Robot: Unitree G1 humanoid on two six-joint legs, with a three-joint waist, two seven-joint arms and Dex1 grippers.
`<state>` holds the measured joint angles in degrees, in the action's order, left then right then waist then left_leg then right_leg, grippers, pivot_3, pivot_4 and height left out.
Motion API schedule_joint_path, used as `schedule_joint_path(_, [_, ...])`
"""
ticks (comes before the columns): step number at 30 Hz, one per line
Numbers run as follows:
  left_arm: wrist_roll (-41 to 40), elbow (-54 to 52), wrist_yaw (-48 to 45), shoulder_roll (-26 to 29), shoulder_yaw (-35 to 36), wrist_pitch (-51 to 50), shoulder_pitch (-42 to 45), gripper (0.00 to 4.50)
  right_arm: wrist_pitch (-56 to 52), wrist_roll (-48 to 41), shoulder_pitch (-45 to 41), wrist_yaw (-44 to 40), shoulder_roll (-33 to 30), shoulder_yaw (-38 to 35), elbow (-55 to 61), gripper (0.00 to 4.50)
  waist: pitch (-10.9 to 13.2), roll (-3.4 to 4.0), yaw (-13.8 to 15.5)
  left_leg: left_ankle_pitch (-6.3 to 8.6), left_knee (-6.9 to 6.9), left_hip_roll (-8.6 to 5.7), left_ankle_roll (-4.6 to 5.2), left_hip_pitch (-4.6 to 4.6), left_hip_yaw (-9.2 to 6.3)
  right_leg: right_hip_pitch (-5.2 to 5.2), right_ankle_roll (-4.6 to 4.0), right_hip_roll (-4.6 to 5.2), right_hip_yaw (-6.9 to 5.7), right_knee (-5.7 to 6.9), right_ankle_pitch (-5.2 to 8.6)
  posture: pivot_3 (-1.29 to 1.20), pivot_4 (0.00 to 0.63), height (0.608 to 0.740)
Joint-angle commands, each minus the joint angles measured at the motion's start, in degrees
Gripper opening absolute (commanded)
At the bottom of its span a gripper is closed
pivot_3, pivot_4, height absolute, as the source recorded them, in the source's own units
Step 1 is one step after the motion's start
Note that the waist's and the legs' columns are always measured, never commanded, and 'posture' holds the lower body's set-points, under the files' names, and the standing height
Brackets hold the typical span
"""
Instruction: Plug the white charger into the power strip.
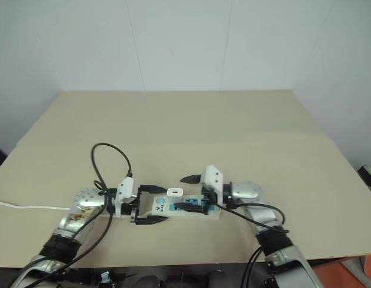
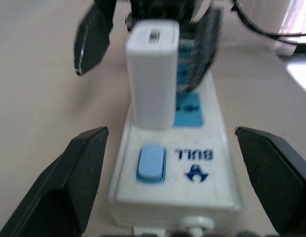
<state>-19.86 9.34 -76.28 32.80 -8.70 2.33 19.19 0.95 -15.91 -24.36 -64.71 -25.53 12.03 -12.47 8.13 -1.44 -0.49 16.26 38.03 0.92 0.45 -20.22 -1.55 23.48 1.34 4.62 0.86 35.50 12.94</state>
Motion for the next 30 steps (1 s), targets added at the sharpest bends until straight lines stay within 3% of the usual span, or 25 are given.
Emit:
schedule_joint_path(1, [-5.8, -7.2, -2.1, 4.3, 4.7, -5.3, -1.3, 4.49, -2.8, -2.3, 3.8, 1.4, -4.8, -6.1, 7.0, 4.50, 0.1, 0.02, 0.0, 0.00, 0.00, 0.00, 0.00, -0.11, 0.01, 0.15, -0.02, 0.01, 0.00, 0.01, -0.01, 0.00, 0.150, 0.740])
schedule_joint_path(7, [-9.7, -12.7, -2.2, 9.7, 10.1, -10.0, -3.6, 4.49, -10.6, -9.4, 7.4, -2.3, -14.8, -13.3, 17.5, 4.50, 1.5, 0.26, -0.5, 0.01, 0.01, -0.04, 0.01, -0.91, 0.14, 1.00, -0.01, 0.02, 0.03, 0.11, -0.01, 0.00, 0.150, 0.740])
schedule_joint_path(15, [-12.4, -16.8, -1.5, 17.5, 19.0, -14.3, -8.5, 4.49, -12.4, -11.7, 9.7, -6.8, -25.6, -21.6, 16.4, 4.50, 2.1, 0.21, -0.2, 0.01, 0.01, 0.01, 0.02, -0.97, 0.16, 0.97, 0.00, -0.02, -0.07, -0.07, 0.00, 0.00, 0.150, 0.740])
schedule_joint_path(20, [-14.3, -18.9, -2.1, 20.8, 23.4, -16.6, -11.6, 4.49, -14.5, -12.6, 11.7, -8.1, -29.0, -24.3, 17.7, 4.50, 2.1, 0.22, -0.3, 0.01, 0.01, 0.01, 0.03, -0.99, 0.18, 0.95, 0.01, -0.02, -0.07, -0.15, -0.01, 0.00, 0.150, 0.740])
schedule_joint_path(30, [-13.6, -20.5, 0.3, 19.8, 23.1, -17.2, -12.4, 4.49, -14.7, -12.2, 12.1, -8.1, -28.9, -23.8, 18.1, 4.50, 2.1, 0.23, -0.2, 0.01, 0.06, 0.01, 0.01, -0.93, 0.20, 0.92, 0.01, -0.01, -0.07, 0.03, -0.02, 0.00, 0.150, 0.740])
